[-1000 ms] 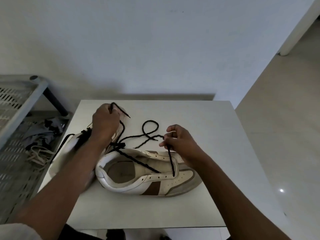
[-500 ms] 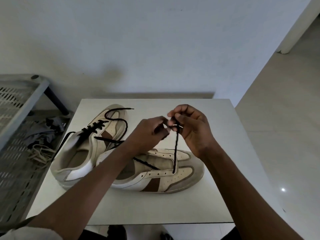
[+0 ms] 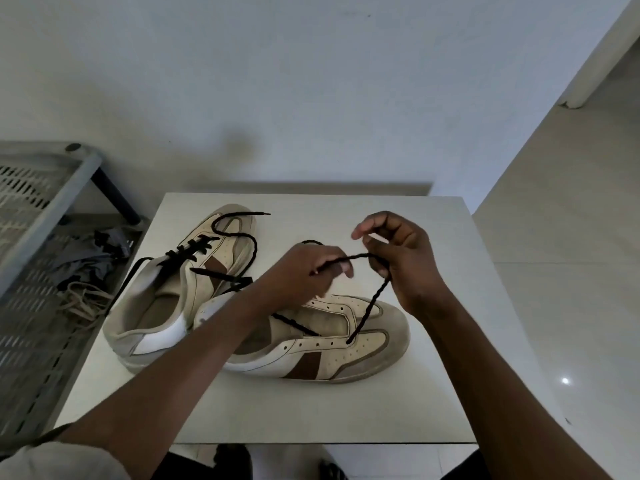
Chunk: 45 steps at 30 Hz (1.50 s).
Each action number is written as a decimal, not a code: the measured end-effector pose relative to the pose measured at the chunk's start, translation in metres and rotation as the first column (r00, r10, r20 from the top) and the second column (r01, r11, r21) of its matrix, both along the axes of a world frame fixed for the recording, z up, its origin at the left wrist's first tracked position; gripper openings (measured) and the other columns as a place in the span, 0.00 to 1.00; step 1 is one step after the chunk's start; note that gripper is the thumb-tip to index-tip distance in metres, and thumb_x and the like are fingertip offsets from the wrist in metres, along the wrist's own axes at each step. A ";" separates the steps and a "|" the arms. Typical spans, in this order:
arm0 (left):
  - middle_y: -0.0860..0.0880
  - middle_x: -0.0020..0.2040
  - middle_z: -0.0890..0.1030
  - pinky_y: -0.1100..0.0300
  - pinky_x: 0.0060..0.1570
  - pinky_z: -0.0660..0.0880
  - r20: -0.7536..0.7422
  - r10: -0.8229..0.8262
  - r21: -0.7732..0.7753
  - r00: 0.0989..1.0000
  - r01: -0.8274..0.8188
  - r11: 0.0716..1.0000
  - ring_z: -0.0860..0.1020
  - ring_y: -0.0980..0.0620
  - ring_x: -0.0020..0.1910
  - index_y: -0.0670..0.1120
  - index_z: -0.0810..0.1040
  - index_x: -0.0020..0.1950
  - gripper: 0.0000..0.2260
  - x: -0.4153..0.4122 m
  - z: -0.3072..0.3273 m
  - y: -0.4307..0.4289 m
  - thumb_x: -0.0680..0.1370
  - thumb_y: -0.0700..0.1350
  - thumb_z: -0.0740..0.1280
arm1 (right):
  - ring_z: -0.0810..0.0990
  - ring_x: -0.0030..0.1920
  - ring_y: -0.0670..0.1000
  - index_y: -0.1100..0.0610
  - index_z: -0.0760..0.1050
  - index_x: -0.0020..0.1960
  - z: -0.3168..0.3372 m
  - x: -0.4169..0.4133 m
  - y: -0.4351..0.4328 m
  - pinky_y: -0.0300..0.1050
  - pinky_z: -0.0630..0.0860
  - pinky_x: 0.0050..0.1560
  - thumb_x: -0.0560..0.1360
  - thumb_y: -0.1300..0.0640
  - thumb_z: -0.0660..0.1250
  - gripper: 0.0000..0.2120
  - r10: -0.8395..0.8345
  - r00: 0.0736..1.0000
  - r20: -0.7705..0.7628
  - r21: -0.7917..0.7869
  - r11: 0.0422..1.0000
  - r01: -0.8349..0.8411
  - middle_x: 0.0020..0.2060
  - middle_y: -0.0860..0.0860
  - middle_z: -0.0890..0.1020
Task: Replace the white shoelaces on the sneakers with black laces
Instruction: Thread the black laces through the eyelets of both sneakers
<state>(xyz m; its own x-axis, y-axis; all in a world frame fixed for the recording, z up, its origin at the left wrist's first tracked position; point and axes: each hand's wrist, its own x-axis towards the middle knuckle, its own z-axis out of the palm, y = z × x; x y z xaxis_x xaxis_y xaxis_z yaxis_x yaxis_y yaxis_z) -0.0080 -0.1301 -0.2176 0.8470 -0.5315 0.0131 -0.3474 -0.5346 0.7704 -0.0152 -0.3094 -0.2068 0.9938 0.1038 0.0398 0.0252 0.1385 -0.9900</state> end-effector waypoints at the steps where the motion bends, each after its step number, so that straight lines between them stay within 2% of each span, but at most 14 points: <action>1: 0.57 0.27 0.75 0.64 0.32 0.70 0.015 0.033 0.028 0.999 -0.034 0.999 0.73 0.58 0.27 0.50 0.80 0.47 0.08 0.003 0.002 0.005 0.81 0.42 0.62 | 0.60 0.23 0.46 0.60 0.76 0.44 -0.002 0.001 -0.003 0.36 0.59 0.25 0.75 0.75 0.59 0.13 -0.071 0.997 -0.011 0.006 0.997 0.071 0.40 0.52 0.82; 8: 0.51 0.30 0.72 0.59 0.35 0.66 0.037 0.255 0.036 0.966 -0.257 0.966 0.69 0.53 0.31 0.55 0.80 0.43 0.11 0.038 0.010 0.072 0.81 0.45 0.62 | 0.66 0.22 0.42 0.58 0.77 0.43 -0.026 0.007 -0.028 0.35 0.63 0.23 0.70 0.75 0.58 0.16 -0.368 0.905 -0.212 -0.246 0.917 0.315 0.42 0.55 0.83; 11: 0.51 0.31 0.73 0.65 0.33 0.64 0.182 0.302 0.083 0.936 -0.321 0.944 0.68 0.57 0.29 0.54 0.76 0.42 0.10 0.035 0.011 0.061 0.82 0.45 0.60 | 0.80 0.42 0.43 0.52 0.79 0.49 -0.034 0.007 -0.023 0.44 0.77 0.45 0.74 0.62 0.65 0.08 -0.282 0.951 -0.124 -0.646 0.751 0.139 0.49 0.47 0.84; 13: 0.56 0.31 0.73 0.65 0.32 0.63 0.283 0.179 0.160 0.942 -0.231 0.960 0.70 0.60 0.29 0.53 0.75 0.45 0.08 0.022 0.010 0.035 0.82 0.45 0.60 | 0.76 0.57 0.41 0.48 0.77 0.57 -0.027 0.003 -0.009 0.44 0.73 0.59 0.76 0.46 0.67 0.12 -0.114 0.992 0.049 -0.771 0.627 0.110 0.57 0.42 0.80; 18: 0.52 0.39 0.75 0.58 0.35 0.64 0.365 0.019 0.247 0.931 -0.116 0.962 0.75 0.49 0.38 0.44 0.74 0.54 0.07 0.004 0.000 0.004 0.81 0.45 0.59 | 0.83 0.39 0.48 0.53 0.78 0.60 -0.014 -0.007 0.015 0.42 0.79 0.41 0.76 0.56 0.70 0.13 0.207 0.973 0.098 -0.533 0.837 -0.124 0.46 0.47 0.84; 22: 0.50 0.34 0.75 0.57 0.34 0.67 0.153 0.073 0.186 0.985 -0.102 0.977 0.72 0.52 0.32 0.50 0.70 0.46 0.06 0.014 0.003 0.021 0.82 0.45 0.58 | 0.75 0.29 0.58 0.50 0.82 0.44 -0.018 0.000 -0.002 0.45 0.69 0.28 0.78 0.59 0.65 0.09 0.019 0.992 0.126 -0.519 0.853 0.049 0.31 0.48 0.83; 27: 0.54 0.36 0.76 0.60 0.37 0.68 0.060 0.155 0.150 0.986 -0.163 0.975 0.72 0.59 0.33 0.55 0.74 0.40 0.12 0.029 0.009 0.057 0.81 0.42 0.60 | 0.70 0.28 0.41 0.57 0.80 0.38 -0.014 0.002 -0.030 0.37 0.64 0.35 0.83 0.52 0.57 0.20 -0.342 0.939 -0.049 -0.354 0.885 0.303 0.28 0.50 0.80; 30: 0.51 0.37 0.79 0.55 0.40 0.71 0.120 0.186 0.180 0.975 -0.206 0.962 0.75 0.53 0.36 0.55 0.75 0.39 0.10 0.033 0.007 0.061 0.79 0.49 0.60 | 0.79 0.51 0.47 0.54 0.81 0.49 -0.024 0.003 -0.032 0.44 0.69 0.49 0.82 0.51 0.57 0.15 -0.558 0.830 -0.017 -0.652 0.635 0.414 0.45 0.51 0.85; 32: 0.54 0.34 0.78 0.59 0.35 0.69 0.144 0.146 0.157 0.979 -0.168 0.973 0.73 0.55 0.31 0.54 0.77 0.40 0.09 0.026 0.007 0.047 0.80 0.48 0.63 | 0.71 0.67 0.54 0.56 0.72 0.68 -0.023 -0.003 -0.022 0.48 0.67 0.63 0.79 0.48 0.62 0.20 -0.400 0.895 0.198 -0.830 0.417 0.370 0.66 0.55 0.75; 33: 0.55 0.32 0.77 0.64 0.32 0.66 0.155 0.103 0.155 0.983 -0.127 0.980 0.70 0.57 0.28 0.54 0.78 0.42 0.08 0.022 0.006 0.037 0.80 0.47 0.63 | 0.67 0.70 0.52 0.56 0.67 0.72 -0.024 -0.005 -0.015 0.47 0.65 0.68 0.77 0.46 0.66 0.26 -0.216 0.938 0.270 -0.816 0.465 0.342 0.70 0.54 0.71; 35: 0.54 0.29 0.75 0.67 0.28 0.63 0.190 0.009 0.173 0.982 -0.042 0.984 0.69 0.57 0.26 0.50 0.80 0.44 0.08 0.013 0.005 0.017 0.80 0.46 0.64 | 0.73 0.64 0.43 0.53 0.68 0.71 -0.020 -0.012 0.002 0.43 0.66 0.68 0.76 0.49 0.69 0.26 0.130 0.959 0.253 -0.753 0.648 0.111 0.65 0.49 0.76; 37: 0.53 0.29 0.76 0.67 0.28 0.63 0.183 -0.024 0.180 0.983 -0.010 0.984 0.70 0.58 0.26 0.48 0.79 0.41 0.10 0.010 0.004 0.010 0.80 0.47 0.63 | 0.82 0.42 0.42 0.54 0.76 0.62 -0.021 -0.015 0.013 0.42 0.77 0.52 0.77 0.56 0.68 0.14 0.285 0.944 0.164 -0.693 0.715 -0.095 0.46 0.46 0.83; 39: 0.53 0.30 0.76 0.66 0.29 0.64 0.101 -0.005 0.169 0.995 -0.012 0.986 0.69 0.58 0.26 0.53 0.77 0.38 0.11 0.013 0.004 0.018 0.81 0.47 0.62 | 0.77 0.29 0.43 0.54 0.81 0.55 -0.025 -0.011 0.010 0.36 0.72 0.35 0.78 0.61 0.66 0.09 0.211 0.960 0.185 -0.656 0.754 -0.039 0.32 0.45 0.80; 45: 0.58 0.30 0.74 0.65 0.34 0.65 -0.079 0.115 0.064 0.990 -0.110 0.992 0.68 0.61 0.29 0.52 0.77 0.39 0.13 0.025 0.006 0.054 0.82 0.42 0.60 | 0.74 0.28 0.38 0.47 0.79 0.40 -0.019 0.002 -0.032 0.32 0.64 0.30 0.78 0.58 0.62 0.12 -0.243 0.960 0.138 -0.750 0.607 0.261 0.30 0.45 0.81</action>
<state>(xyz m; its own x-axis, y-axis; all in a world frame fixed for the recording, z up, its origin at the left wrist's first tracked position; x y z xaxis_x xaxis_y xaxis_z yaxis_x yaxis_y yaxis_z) 0.0173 -0.0765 -0.2113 0.8982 -0.4307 -0.0884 -0.2189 -0.6124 0.7596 -0.0135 -0.3419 -0.2256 0.9854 -0.1479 0.0848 -0.0370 -0.6712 -0.7404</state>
